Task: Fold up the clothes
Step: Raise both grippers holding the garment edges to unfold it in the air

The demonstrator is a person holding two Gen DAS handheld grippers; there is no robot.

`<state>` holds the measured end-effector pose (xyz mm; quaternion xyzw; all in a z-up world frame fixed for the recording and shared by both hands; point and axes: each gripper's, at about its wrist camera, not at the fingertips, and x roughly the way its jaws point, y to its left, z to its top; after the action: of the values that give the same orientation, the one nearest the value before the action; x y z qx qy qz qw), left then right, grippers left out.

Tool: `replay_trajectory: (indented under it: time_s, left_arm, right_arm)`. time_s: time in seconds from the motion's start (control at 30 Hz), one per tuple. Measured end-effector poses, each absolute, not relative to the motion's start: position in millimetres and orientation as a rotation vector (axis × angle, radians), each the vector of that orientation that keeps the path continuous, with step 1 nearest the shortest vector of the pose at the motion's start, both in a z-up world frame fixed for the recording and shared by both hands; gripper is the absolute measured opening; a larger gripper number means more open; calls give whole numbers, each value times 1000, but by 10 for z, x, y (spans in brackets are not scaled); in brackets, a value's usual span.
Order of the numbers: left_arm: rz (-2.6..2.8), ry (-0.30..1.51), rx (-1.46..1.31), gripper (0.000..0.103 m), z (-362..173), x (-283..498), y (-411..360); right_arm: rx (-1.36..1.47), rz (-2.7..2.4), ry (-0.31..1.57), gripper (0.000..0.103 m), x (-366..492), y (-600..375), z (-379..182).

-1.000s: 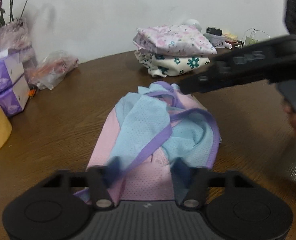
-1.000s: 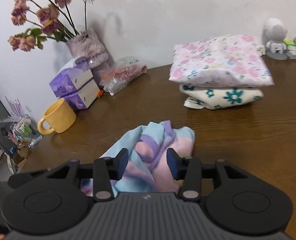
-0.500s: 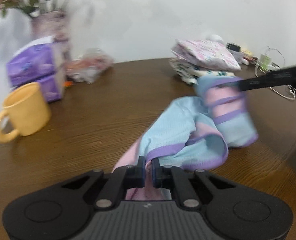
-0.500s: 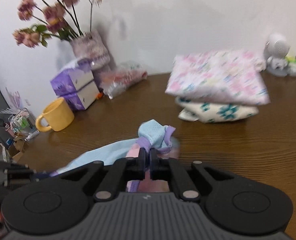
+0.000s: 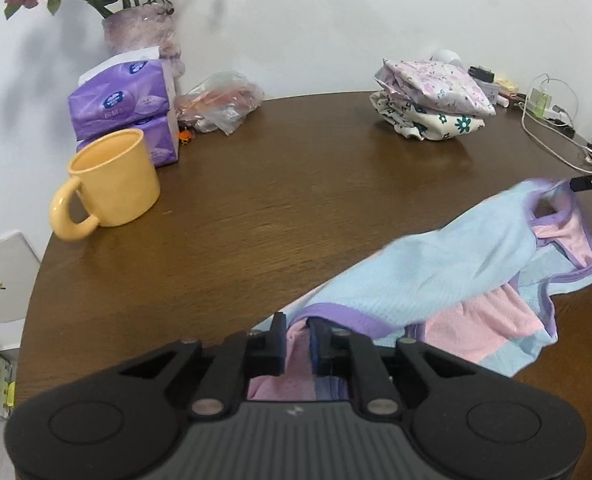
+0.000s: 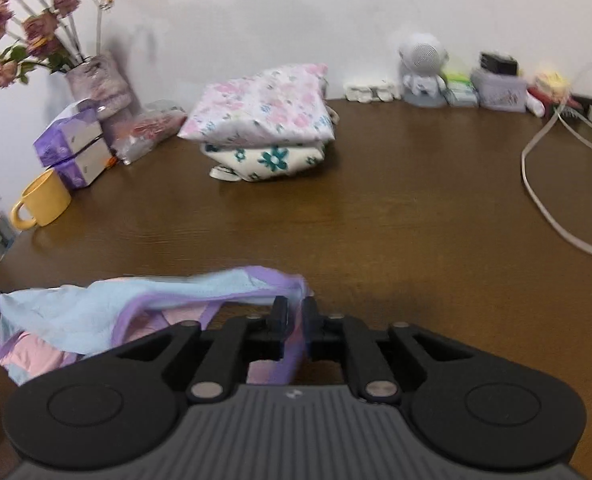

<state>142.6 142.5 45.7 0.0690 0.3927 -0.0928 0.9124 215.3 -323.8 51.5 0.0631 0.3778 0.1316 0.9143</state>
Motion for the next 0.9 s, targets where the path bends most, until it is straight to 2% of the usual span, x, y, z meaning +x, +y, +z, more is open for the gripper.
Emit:
replay_trajectory:
  time_s: [0.03, 0.1, 0.13, 0.23, 0.4, 0.5, 0.53, 0.57, 0.6, 0.63, 0.9]
  left_arm:
    - [-182, 804, 143, 16, 446, 1446, 1404]
    - [-173, 801, 132, 26, 453, 1459, 1416]
    - [-169, 800, 127, 32, 457, 1465, 1421]
    - [-177, 787, 137, 46, 477, 1445, 1453]
    - [-206, 785, 193, 55, 470, 1500, 1463]
    - [-229, 771, 235, 55, 433, 1582, 1406]
    - [-231, 766, 247, 53, 417, 1607, 1386]
    - [-245, 754, 249, 47, 406, 1620, 1374]
    - [-258, 742, 251, 17, 395, 1633, 1363]
    - [-269, 745, 233, 3, 393, 1647, 1364]
    - [-261, 594, 203, 0, 706, 1234, 1391]
  right_arm:
    - [145, 267, 777, 15, 2157, -3244, 479]
    - [174, 254, 771, 39, 2132, -3294, 431]
    - [179, 255, 767, 41, 2110, -3315, 425]
    - [169, 268, 767, 43, 2042, -3347, 406]
    - [122, 299, 764, 46, 2050, -3224, 326]
    - [118, 314, 757, 46, 2145, -3112, 281]
    - [103, 306, 748, 45, 2173, -3069, 268]
    - [84, 295, 738, 37, 2197, -3026, 257]
    - [65, 283, 728, 12, 2220, -2982, 246]
    - [72, 276, 720, 2, 2233, -2965, 242]
    - [153, 266, 558, 2, 1794, -3230, 633]
